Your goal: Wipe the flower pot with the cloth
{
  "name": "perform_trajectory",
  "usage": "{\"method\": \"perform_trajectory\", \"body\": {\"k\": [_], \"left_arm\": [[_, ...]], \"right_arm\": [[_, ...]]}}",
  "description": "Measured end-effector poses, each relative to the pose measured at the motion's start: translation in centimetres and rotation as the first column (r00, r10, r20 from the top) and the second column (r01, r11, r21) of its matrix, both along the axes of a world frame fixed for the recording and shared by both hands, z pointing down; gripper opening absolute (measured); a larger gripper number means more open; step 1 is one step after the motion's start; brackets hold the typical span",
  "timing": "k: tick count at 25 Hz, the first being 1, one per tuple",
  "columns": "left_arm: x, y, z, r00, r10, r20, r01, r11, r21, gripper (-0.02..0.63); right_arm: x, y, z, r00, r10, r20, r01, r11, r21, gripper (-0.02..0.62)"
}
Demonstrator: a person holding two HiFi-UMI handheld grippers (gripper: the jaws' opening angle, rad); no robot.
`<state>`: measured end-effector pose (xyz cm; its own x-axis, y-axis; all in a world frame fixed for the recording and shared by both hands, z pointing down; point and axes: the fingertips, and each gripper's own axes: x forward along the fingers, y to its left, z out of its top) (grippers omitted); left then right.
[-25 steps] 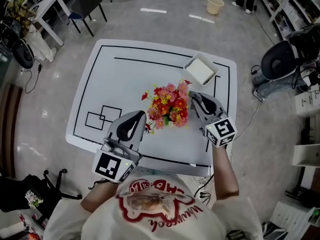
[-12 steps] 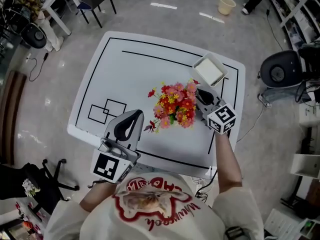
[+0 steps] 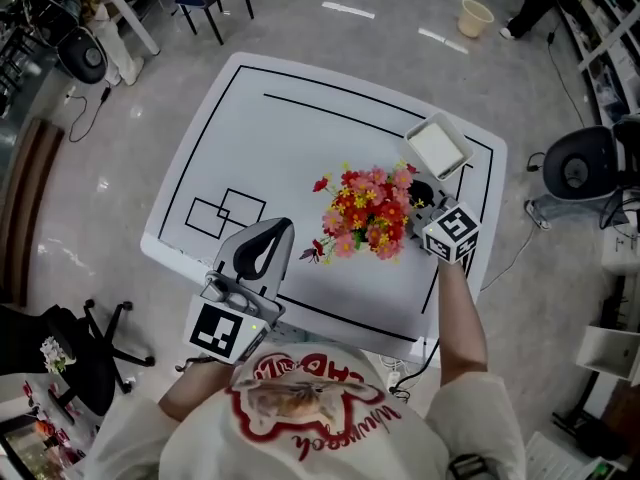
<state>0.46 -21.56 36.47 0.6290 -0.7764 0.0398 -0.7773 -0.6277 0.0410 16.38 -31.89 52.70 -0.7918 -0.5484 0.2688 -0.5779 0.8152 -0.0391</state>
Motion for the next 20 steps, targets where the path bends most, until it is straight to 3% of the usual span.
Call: {"method": "perform_trajectory", "body": {"k": [9, 16, 20], "left_arm": [[-0.4, 0.1, 0.5, 1.0, -0.02, 0.024, 0.021, 0.999, -0.025, 0.002], [-0.2, 0.4, 0.3, 1.0, -0.005, 0.021, 0.006, 1.0, -0.017, 0.002], [0.4, 0.6, -0.5, 0.999, 0.045, -0.001, -0.045, 0.999, 0.013, 0.002]], "right_arm": [[0.1, 0.4, 0.5, 0.997, -0.072, -0.004, 0.072, 0.997, -0.034, 0.066], [0.8, 1.2, 0.5, 1.0, -0.019, -0.005, 0.019, 0.999, -0.025, 0.066], [1.4, 1.9, 0.2, 0.999, 0.034, 0.021, -0.033, 0.999, -0.031, 0.066]]}}
